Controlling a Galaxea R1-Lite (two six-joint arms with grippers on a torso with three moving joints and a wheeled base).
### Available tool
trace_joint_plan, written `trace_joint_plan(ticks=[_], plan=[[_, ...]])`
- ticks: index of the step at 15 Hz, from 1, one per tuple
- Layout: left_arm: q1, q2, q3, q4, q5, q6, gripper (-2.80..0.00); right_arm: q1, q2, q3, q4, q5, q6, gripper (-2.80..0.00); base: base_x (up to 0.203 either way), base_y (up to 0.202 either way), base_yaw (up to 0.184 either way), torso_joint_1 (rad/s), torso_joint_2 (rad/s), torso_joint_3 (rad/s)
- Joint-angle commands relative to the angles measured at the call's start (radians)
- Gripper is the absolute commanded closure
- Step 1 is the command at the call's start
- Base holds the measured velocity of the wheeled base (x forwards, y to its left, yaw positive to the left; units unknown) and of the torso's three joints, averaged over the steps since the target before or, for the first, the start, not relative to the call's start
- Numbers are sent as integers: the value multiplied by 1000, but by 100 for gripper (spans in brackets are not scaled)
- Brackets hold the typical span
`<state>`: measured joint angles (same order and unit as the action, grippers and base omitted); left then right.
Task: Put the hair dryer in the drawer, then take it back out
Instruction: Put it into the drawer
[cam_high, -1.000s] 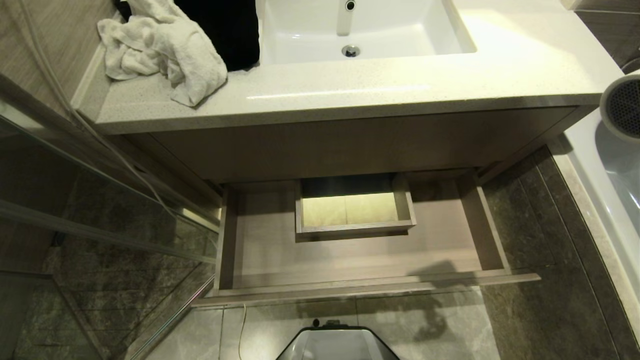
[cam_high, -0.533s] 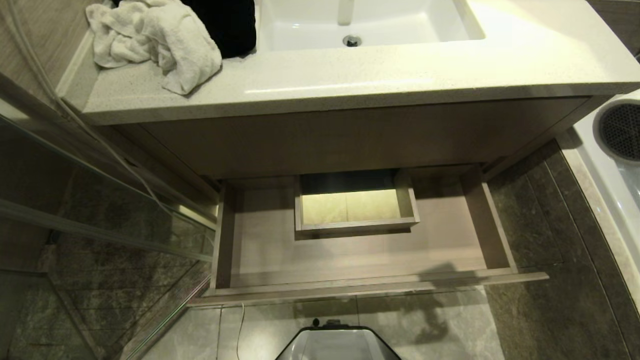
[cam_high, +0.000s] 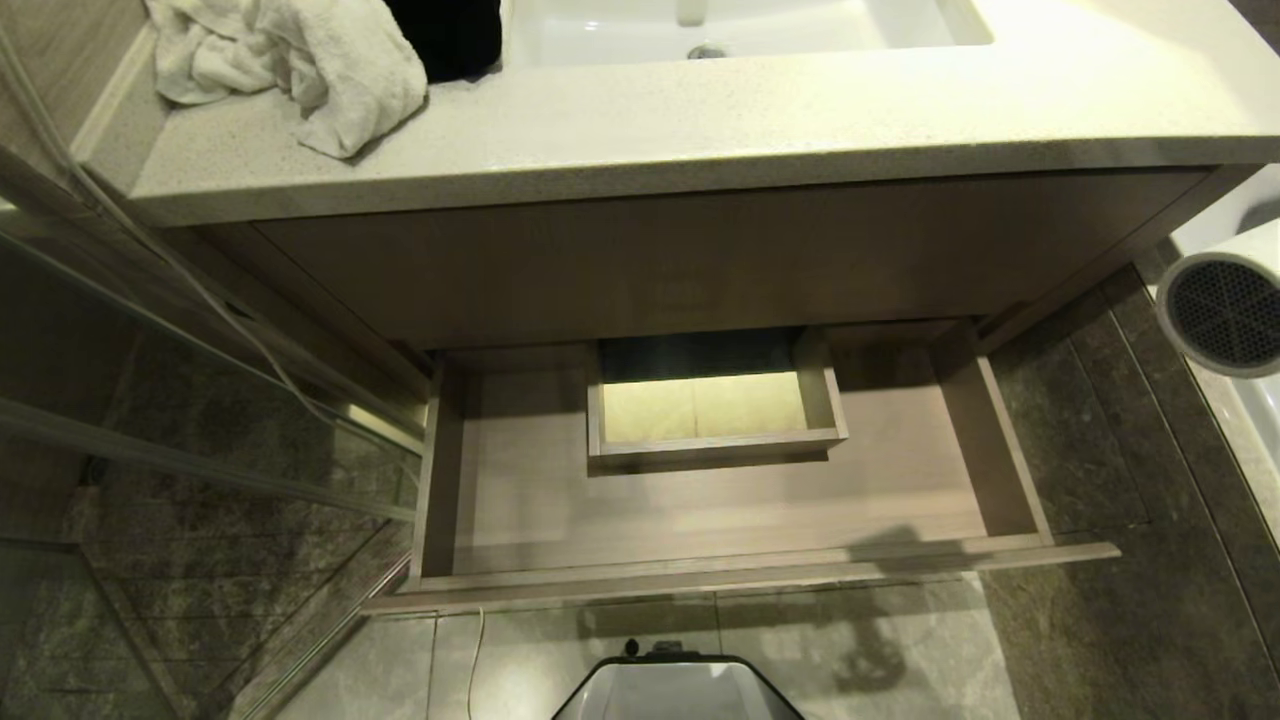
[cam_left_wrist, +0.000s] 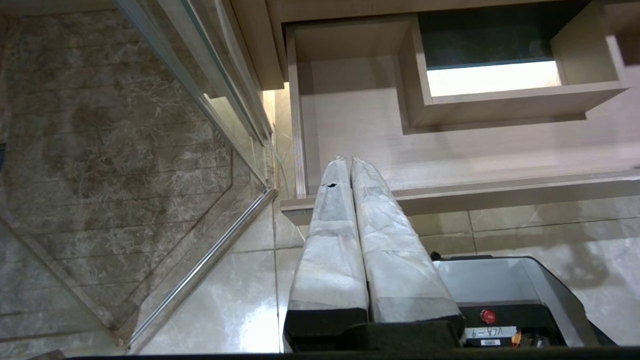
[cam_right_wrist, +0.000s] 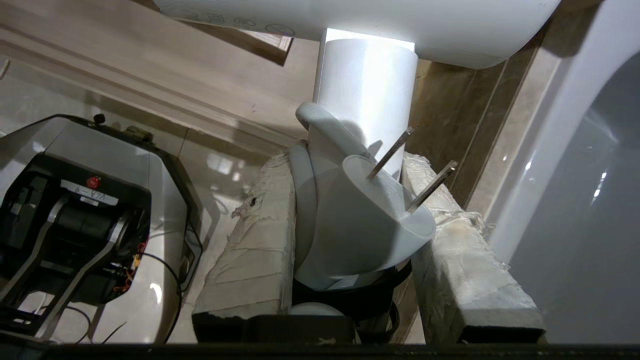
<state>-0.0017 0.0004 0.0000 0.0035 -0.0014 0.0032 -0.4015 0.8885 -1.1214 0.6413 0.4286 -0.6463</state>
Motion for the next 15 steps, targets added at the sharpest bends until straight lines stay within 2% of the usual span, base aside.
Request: trace_joint_plan(ticks=[1, 7, 12, 15], plan=[[0, 0, 2, 0, 0, 0, 0, 0, 12, 28, 11, 2, -4, 0, 0, 0, 0, -152, 346, 174], [0, 0, 2, 0, 0, 0, 0, 4, 102, 70, 15, -12, -4, 0, 0, 0, 0, -187, 370, 182], [0, 0, 2, 0, 0, 0, 0, 4, 217, 98, 4, -13, 25, 0, 0, 0, 0, -274, 539, 263], [0, 0, 0, 0, 0, 0, 0, 4, 313, 96, -50, -12, 28, 0, 0, 0, 0, -276, 542, 266]])
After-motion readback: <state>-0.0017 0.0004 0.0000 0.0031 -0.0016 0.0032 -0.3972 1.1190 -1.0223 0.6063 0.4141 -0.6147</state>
